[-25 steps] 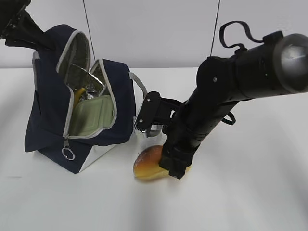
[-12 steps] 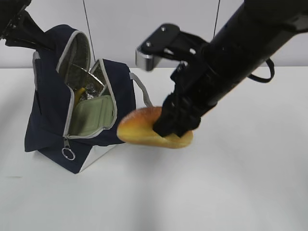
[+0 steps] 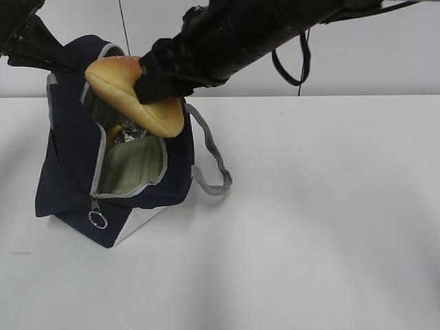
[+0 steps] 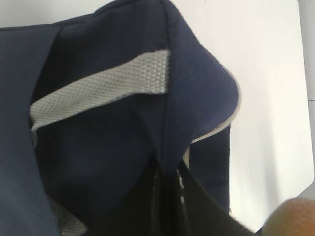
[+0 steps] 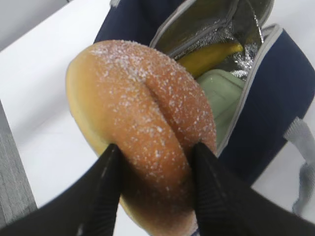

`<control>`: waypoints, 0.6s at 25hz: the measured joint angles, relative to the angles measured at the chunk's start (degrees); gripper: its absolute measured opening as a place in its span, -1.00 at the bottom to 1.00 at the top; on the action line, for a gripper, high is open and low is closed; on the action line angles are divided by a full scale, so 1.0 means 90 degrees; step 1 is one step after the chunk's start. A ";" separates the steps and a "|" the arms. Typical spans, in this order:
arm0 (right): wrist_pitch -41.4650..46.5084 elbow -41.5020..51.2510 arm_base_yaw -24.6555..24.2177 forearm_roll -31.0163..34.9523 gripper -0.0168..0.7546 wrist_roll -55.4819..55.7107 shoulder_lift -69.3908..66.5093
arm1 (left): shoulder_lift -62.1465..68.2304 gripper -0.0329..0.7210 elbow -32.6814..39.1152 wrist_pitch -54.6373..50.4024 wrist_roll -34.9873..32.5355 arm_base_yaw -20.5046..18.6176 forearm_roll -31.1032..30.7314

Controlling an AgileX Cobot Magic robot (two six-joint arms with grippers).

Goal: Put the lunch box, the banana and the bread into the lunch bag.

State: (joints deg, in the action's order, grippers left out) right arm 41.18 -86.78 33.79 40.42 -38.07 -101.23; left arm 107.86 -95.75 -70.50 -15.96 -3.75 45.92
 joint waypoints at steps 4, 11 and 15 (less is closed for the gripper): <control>-0.0314 -0.0561 0.0011 0.0311 -0.05 0.0015 -0.0837 | 0.0000 -0.96 0.0000 0.0000 0.0000 0.0000 0.0000; -0.0514 -0.1693 0.0011 0.0389 -0.02 0.0040 -0.2160 | 0.0000 -0.96 0.0000 0.0013 0.0000 0.0000 0.0000; -0.0530 -0.2200 0.0011 0.0395 0.15 0.0040 -0.2643 | 0.0000 -0.96 0.0000 0.0013 0.0000 -0.0015 0.0000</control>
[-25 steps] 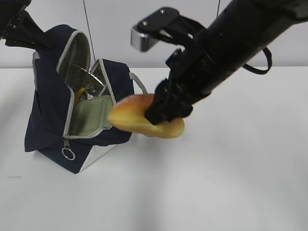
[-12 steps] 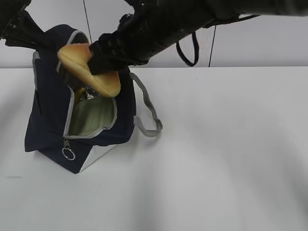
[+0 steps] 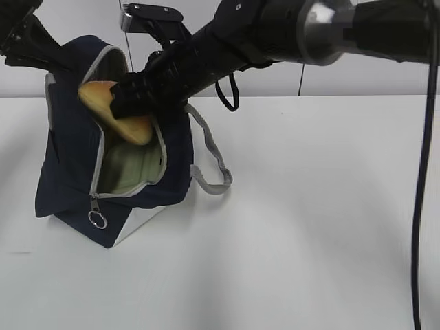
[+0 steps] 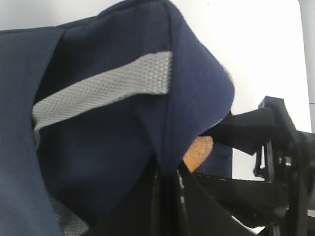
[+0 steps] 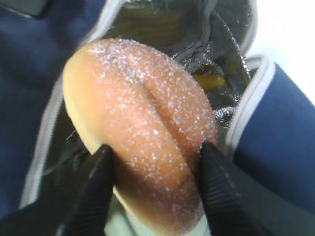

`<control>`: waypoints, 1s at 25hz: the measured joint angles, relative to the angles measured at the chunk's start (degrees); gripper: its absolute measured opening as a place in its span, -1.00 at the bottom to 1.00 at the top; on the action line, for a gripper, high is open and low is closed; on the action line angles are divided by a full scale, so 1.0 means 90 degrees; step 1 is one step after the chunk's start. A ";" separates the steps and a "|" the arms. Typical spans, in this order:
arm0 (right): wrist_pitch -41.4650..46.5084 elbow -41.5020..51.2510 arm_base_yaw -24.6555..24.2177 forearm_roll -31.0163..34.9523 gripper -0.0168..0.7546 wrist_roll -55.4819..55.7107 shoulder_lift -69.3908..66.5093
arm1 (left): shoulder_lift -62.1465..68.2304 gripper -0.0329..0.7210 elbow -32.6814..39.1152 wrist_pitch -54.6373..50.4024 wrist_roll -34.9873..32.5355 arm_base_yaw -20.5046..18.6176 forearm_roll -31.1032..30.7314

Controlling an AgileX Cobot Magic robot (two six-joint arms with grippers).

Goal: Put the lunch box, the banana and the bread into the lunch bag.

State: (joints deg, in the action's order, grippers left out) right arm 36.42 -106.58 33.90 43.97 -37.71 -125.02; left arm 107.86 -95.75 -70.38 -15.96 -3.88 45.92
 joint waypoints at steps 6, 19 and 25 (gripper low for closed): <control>-0.0005 -0.0258 0.0053 -0.0022 0.38 0.0020 -0.0223 | 0.0000 -0.96 0.0000 0.0000 0.0000 0.0000 0.0000; 0.1591 -0.1320 0.0091 -0.1377 0.66 0.0298 -0.0223 | 0.0000 -0.96 0.0000 0.0000 -0.0011 0.0000 0.0000; 0.3336 -0.2047 0.0011 -0.2681 0.56 0.1550 0.0006 | 0.0000 -0.96 0.0000 0.0000 -0.0011 0.0000 0.0000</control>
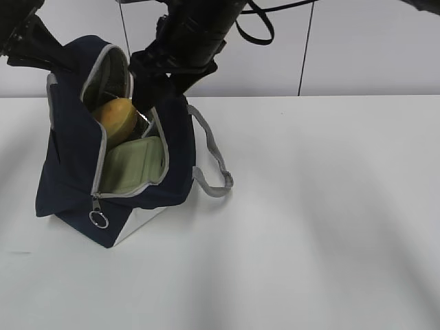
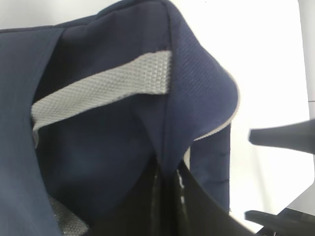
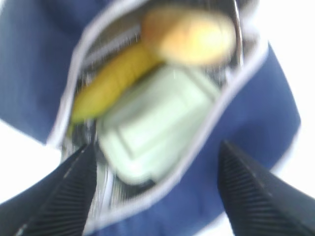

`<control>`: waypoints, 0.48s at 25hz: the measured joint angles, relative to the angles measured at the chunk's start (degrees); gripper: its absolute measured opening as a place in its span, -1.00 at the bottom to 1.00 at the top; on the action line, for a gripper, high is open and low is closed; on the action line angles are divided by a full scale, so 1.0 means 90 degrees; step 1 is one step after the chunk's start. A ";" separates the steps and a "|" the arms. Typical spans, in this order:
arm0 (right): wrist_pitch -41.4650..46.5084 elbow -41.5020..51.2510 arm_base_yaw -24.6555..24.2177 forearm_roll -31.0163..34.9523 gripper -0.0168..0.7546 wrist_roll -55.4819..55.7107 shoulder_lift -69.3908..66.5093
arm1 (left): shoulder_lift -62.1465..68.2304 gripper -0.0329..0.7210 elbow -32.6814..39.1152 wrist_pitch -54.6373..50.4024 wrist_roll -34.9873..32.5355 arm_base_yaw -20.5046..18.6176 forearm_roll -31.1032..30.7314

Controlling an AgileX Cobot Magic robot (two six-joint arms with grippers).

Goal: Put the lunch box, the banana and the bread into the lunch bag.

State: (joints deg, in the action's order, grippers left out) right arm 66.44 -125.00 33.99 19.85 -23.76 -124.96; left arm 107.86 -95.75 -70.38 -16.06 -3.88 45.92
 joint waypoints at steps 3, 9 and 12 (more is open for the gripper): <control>0.0436 -0.0018 -0.0184 -0.0084 0.48 0.0329 0.0034 | 0.0000 -0.96 0.0000 0.0000 0.0000 0.0000 0.0000; 0.0462 0.0497 -0.0855 -0.0046 0.35 0.0921 0.0134 | 0.0000 -0.96 0.0000 0.0000 0.0000 0.0000 0.0000; 0.0462 0.1053 -0.1192 0.0472 0.34 0.0887 0.0313 | 0.0000 -0.96 0.0000 0.0000 0.0000 0.0000 0.0000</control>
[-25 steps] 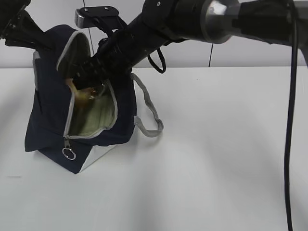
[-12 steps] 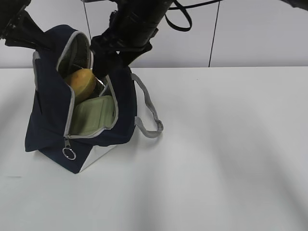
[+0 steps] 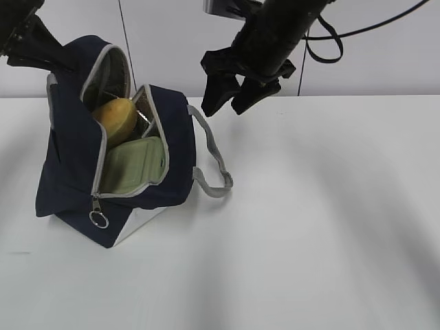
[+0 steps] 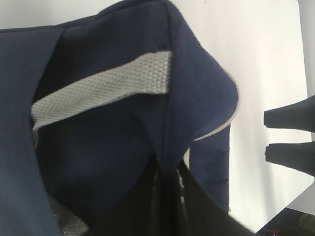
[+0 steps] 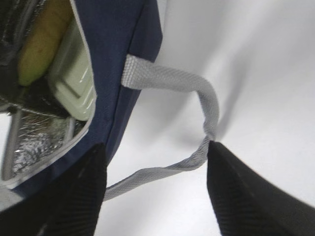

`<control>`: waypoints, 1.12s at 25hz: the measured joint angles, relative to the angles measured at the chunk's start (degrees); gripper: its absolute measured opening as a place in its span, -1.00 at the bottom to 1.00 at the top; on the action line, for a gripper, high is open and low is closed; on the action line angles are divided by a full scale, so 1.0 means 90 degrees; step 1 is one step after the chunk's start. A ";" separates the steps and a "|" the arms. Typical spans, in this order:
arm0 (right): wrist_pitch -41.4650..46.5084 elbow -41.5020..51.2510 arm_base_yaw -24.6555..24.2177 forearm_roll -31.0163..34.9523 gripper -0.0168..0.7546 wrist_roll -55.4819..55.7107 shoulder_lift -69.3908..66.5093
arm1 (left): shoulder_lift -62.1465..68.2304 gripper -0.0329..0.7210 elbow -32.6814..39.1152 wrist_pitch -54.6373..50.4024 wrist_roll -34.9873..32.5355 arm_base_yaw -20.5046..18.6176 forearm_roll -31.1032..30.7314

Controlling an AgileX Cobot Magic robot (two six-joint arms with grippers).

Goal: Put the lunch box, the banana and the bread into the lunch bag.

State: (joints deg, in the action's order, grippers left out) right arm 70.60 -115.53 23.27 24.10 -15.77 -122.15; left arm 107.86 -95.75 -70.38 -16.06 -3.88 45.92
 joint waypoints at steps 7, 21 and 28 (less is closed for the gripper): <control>-0.0022 0.1061 -0.0330 0.1671 0.31 -0.0759 0.0100 | 0.0000 -0.96 0.0000 0.0000 0.0000 0.0000 0.0000; -0.0974 0.1561 -0.0339 0.3004 0.28 -0.1426 0.0040 | 0.0000 -0.96 0.0000 0.0000 0.0000 0.0000 0.0000; -0.1030 0.1574 -0.0314 0.3352 0.14 -0.1555 -0.0245 | 0.0000 -0.96 0.0000 0.0000 0.0000 0.0000 0.0000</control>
State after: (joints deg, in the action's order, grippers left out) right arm 61.33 -101.36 20.44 54.27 -29.76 -124.35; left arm 107.86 -95.75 -70.38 -16.06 -3.88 45.92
